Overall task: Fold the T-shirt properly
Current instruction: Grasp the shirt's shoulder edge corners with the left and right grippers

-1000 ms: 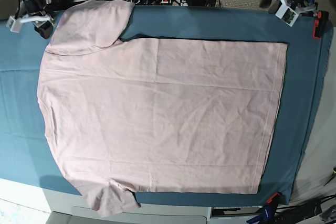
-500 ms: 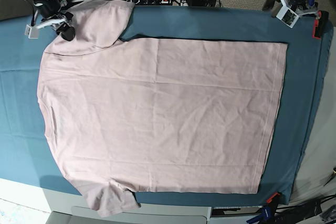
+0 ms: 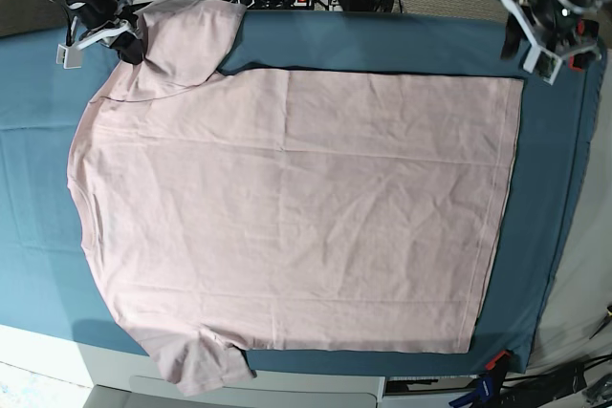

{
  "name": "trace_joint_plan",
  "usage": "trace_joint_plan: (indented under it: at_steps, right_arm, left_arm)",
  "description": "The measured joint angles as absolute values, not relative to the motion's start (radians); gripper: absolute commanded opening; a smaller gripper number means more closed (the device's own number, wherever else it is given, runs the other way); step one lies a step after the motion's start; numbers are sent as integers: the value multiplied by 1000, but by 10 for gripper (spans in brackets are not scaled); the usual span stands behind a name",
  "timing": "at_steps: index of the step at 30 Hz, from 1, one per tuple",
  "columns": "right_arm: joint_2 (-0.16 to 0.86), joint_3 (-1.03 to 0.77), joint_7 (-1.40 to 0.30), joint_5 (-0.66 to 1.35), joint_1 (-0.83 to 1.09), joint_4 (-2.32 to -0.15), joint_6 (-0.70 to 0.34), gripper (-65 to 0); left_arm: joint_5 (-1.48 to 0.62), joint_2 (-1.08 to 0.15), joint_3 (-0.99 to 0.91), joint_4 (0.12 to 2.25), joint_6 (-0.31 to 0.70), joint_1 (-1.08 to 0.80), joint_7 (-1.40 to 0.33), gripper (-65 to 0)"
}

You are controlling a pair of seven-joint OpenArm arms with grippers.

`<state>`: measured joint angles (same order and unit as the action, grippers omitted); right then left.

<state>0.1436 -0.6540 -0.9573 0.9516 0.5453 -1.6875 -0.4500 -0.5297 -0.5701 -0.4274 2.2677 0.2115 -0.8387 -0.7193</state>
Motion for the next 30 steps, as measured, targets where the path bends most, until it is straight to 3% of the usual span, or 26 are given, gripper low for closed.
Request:
trace_joint_plan:
  at_steps: [7,15,21,30]
  right_arm:
    - [144,-654,-957,946,545,-1687,-477,-650]
    - [144,-654,-955,944,545,-1687,-485,-650]
    - [144,-654,-949,941,546,-1686,-485,-650]
    - [143,-654,-944,941,546,-1686,-488,-650]
  left_arm:
    - [-581,-567,-427,2030,208,-664,-768,-473]
    - [-390,-565,-426,2009,204,-532,-809,-473]
    - [-172,-566,-427,2009,92,-501,-838,-473]
    - [-468,-564,-427,1995,123,-498,-863,-473]
